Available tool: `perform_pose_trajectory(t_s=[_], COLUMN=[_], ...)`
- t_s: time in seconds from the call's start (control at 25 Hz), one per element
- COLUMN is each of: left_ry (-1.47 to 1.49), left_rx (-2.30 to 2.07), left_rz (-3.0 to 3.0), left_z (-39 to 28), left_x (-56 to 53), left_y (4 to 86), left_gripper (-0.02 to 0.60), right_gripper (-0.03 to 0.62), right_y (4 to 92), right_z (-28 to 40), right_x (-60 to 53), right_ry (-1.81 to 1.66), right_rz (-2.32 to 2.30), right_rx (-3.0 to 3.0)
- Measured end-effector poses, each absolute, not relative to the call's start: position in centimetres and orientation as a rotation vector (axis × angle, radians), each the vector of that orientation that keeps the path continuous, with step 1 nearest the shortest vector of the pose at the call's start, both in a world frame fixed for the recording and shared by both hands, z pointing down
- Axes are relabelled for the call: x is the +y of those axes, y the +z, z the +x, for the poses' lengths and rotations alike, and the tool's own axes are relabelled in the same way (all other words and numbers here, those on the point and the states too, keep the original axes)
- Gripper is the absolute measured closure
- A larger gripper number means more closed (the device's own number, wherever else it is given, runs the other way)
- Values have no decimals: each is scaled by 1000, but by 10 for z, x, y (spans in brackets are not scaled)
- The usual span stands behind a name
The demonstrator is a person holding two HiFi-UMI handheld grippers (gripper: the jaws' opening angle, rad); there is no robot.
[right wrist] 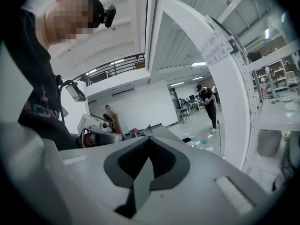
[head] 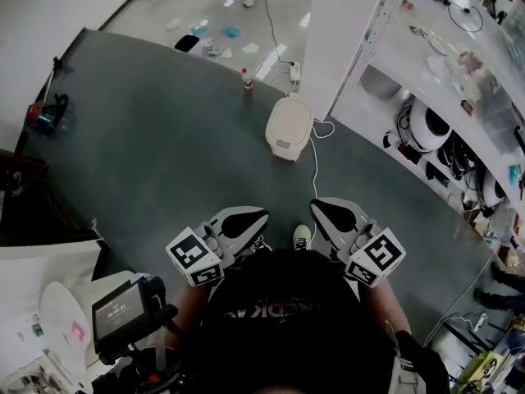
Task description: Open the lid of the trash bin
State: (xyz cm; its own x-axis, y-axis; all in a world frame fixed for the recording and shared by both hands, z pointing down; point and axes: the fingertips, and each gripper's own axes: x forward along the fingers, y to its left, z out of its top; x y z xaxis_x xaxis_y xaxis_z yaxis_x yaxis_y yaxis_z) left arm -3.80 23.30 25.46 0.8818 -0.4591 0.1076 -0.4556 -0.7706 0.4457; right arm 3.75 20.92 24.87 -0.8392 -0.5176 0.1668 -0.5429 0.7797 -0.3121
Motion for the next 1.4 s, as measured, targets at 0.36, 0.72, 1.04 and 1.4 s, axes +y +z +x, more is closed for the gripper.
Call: perform_pose_trajectory(t_s=[0.36, 0.72, 1.04, 1.4], left_ry=[-10, -16, -34, 14], left_rx=[-673, -668, -682, -761], left_rz=[2581, 2532, 2506, 2486], left_z=[-66, -97, -133, -141], left_x=[218, 205, 177, 169], left_y=[259, 276, 299, 318], left_gripper=[579, 580, 580, 580], right_gripper=[585, 585, 585, 586], right_y=[246, 247, 255, 256], right_z=[26, 3, -22, -19], right_x=[194, 185, 169, 168], right_ry=[575, 596, 594, 603], right_rz=[945, 1020, 1091, 1106], right_rx=[-2890, -2861, -2830, -2823])
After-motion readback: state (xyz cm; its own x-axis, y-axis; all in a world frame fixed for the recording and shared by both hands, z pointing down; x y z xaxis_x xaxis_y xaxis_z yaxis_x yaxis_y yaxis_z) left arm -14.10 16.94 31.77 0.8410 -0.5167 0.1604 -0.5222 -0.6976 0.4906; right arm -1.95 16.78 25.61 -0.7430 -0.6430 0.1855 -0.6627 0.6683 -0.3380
